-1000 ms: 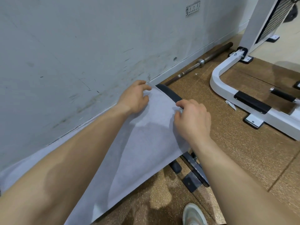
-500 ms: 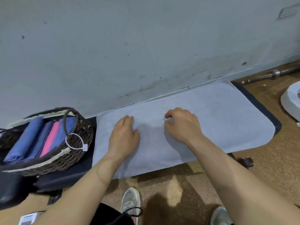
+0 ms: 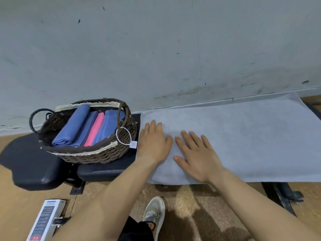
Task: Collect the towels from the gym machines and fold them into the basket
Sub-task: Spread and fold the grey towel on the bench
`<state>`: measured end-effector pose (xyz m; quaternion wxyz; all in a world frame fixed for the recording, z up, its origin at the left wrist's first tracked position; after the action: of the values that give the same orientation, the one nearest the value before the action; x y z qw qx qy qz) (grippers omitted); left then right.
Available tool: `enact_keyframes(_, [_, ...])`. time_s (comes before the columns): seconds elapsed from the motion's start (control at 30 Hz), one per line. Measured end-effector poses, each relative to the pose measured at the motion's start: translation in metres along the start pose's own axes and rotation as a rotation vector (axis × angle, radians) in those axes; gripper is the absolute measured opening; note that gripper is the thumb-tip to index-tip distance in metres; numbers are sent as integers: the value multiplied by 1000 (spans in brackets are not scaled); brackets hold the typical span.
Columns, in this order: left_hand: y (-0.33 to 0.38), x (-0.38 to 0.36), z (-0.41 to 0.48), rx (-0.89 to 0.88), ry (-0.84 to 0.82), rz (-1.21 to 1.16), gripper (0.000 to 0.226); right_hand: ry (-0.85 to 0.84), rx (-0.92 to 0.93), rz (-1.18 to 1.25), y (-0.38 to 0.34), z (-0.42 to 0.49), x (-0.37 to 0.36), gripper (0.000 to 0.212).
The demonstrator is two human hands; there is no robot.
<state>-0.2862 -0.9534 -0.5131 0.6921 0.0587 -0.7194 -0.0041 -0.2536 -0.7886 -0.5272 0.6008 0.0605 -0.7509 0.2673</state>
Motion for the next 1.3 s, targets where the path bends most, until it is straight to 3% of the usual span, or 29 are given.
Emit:
enact_keyframes(0.13, [11,31,58,-44,61,-75,43,125,33,38,-10,2,13,72])
enact_keyframes(0.23, [6,47,94,-36,-85,158,48,198,116,83,-25,3,15,51])
enact_keyframes(0.33, [-7,53,106,-28,-196,379,45,150,202,142,-43,6,13,37])
enact_keyframes(0.47, [-15,64,110,-24,-149,445,40,138,348,182,-71,11,2,28])
enact_keyframes(0.67, [-19,84,109,67,-131,57,24,-31,398,58,-112,21,-13,48])
enact_keyframes(0.8, [-10,100,103,84,-116,-216,5,-58,357,29,-118,19,-7,43])
enact_keyframes(0.87, [-8,107,101,115,-100,-367,12,-38,337,70,-115,13,4,43])
enact_keyframes(1.03, [9,123,90,140,-161,-609,21,112,159,257,-77,-2,40,29])
enact_keyframes(1.2, [40,128,94,145,-170,-686,32,160,-81,594,0,-25,73,24])
enact_keyframes(1.3, [69,127,97,51,-166,-667,19,227,-210,728,48,-48,89,29])
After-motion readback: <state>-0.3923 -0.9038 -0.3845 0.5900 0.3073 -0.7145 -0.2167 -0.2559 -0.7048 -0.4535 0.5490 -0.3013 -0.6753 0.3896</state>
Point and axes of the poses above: each hand's wrist, its own z-axis towards the middle knuckle, its own x-axis out of the back of the hand, y = z × x, the point moved 3 cm from there along z, towards the middle knuckle, and after that the axes turned 7 degrees about z, right-handed, at the moved point
